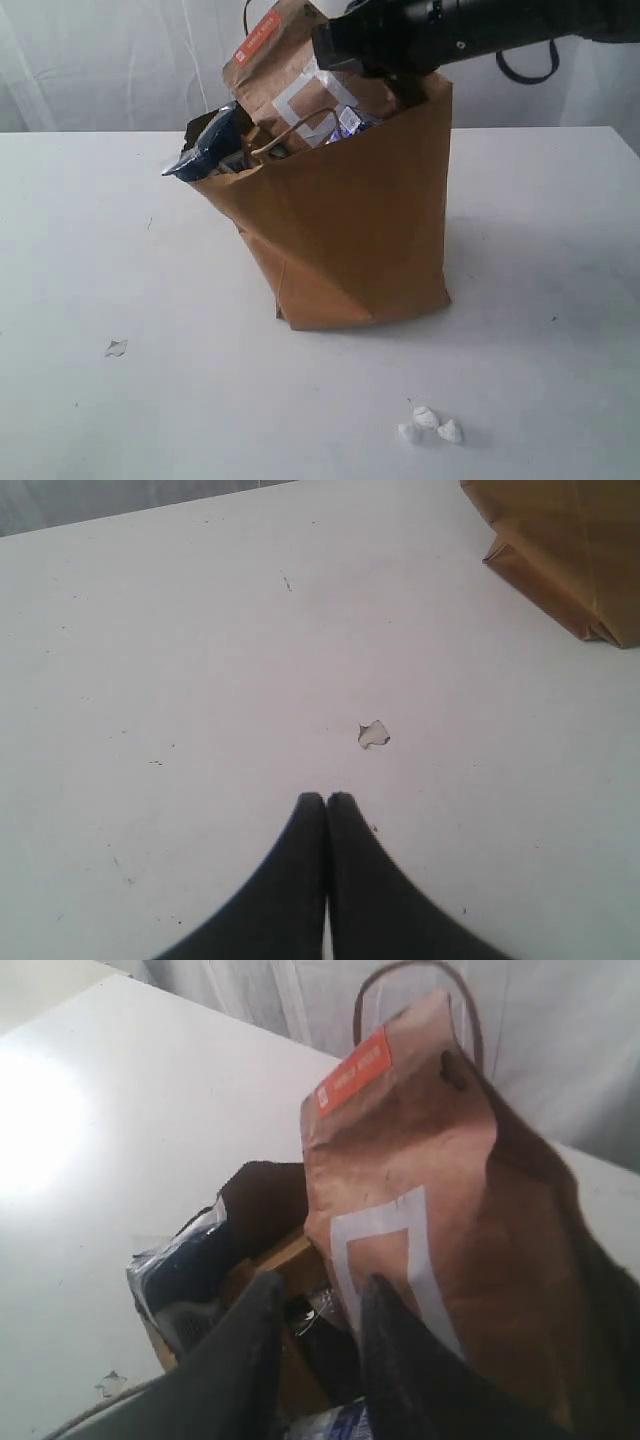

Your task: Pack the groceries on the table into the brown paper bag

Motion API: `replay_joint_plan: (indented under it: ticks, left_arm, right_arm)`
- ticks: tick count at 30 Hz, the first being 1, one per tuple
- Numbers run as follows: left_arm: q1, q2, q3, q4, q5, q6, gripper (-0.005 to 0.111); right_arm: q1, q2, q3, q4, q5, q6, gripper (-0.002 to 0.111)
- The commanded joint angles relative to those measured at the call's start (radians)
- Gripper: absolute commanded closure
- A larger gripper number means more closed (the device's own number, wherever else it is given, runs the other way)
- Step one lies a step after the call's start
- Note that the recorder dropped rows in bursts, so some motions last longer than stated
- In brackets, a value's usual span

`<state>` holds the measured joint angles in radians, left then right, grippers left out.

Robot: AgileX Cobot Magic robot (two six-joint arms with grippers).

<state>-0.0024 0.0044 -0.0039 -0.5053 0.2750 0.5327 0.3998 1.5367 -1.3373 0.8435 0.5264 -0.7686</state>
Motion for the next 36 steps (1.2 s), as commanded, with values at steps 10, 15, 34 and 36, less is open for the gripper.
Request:
replay_joint_plan:
  ticks: [10, 15, 34, 36]
  left_arm:
    - [0.001, -0.004, 0.004, -0.009, -0.004, -0.003, 0.107]
    - [0.001, -0.004, 0.004, -0.009, -0.004, -0.003, 0.107]
    - [0.001, -0.004, 0.004, -0.009, -0.004, -0.003, 0.107]
    - [0.001, -0.004, 0.004, -0.009, -0.004, -0.003, 0.107]
  right_arm:
    - [-0.002, -0.217, -0.002, -1.053, 0.276, 0.465, 0.108]
    - [-0.026, -0.215, 0.049, -1.703, 0.670, 1.001, 0.108]
    - [0.154, -0.214, 0.479, -0.901, 0.510, 0.812, 0.108]
    - [0.208, -0.204, 0.496, -0.878, 0.453, 0.796, 0.108]
